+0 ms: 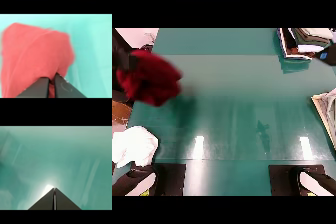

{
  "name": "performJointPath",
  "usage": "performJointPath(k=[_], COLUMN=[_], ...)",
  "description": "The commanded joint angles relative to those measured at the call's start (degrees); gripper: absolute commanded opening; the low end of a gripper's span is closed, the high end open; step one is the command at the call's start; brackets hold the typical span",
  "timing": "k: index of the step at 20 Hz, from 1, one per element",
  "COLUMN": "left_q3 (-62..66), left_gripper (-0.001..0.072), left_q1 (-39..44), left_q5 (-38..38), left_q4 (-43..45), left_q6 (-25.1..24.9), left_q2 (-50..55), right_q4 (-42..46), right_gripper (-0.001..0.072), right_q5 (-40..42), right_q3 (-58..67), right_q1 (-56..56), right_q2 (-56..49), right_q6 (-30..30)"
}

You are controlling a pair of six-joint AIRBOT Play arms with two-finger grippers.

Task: Fold the shirts.

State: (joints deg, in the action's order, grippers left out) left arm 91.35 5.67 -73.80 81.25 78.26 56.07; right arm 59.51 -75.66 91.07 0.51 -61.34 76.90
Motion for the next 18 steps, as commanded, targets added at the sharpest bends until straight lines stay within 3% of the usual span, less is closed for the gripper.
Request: performJointPath(k=[1, 6, 10, 11, 12, 14, 18], left_q3=[10.0, 9.9, 9.9, 9.9, 9.9, 9.9, 9.9], left_gripper=[0.0029, 0.003, 0.0048, 0.0346, 0.0714, 0.0644, 0.0644], left_q1=[14.3, 25.0, 27.7, 27.8, 27.8, 27.1, 19.1], left_q5=[-0.5, -0.2, 0.4, 0.4, 0.4, 0.6, 1.1], left_q4=[-2.3, -3.2, -13.4, -14.8, -16.0, -14.1, -9.0], left_q6=[-3.7, -4.8, -4.8, -4.8, -4.7, -4.6, -5.2], left_q2=[1.0, 11.1, 24.6, 27.4, 29.6, 31.2, 29.6], right_q4=[0.1, 0.1, 0.1, 0.1, 0.1, 0.1, 0.1], right_gripper=[0.0016, 0.0016, 0.0016, 0.0016, 0.0016, 0.0017, 0.0016], right_q5=[3.3, 3.4, 0.2, -0.8, -2.0, -4.6, -7.0], right_q3=[5.7, 6.8, 6.8, 6.8, 6.8, 6.8, 6.8], right_q1=[0.0, 0.0, 0.0, 0.0, 0.0, 0.0, 0.0], right_q2=[0.0, -0.3, -1.5, -1.9, -2.4, -3.3, -5.4], right_q6=[0.0, 0.0, 0.0, 0.0, 0.0, 0.0, 0.0])
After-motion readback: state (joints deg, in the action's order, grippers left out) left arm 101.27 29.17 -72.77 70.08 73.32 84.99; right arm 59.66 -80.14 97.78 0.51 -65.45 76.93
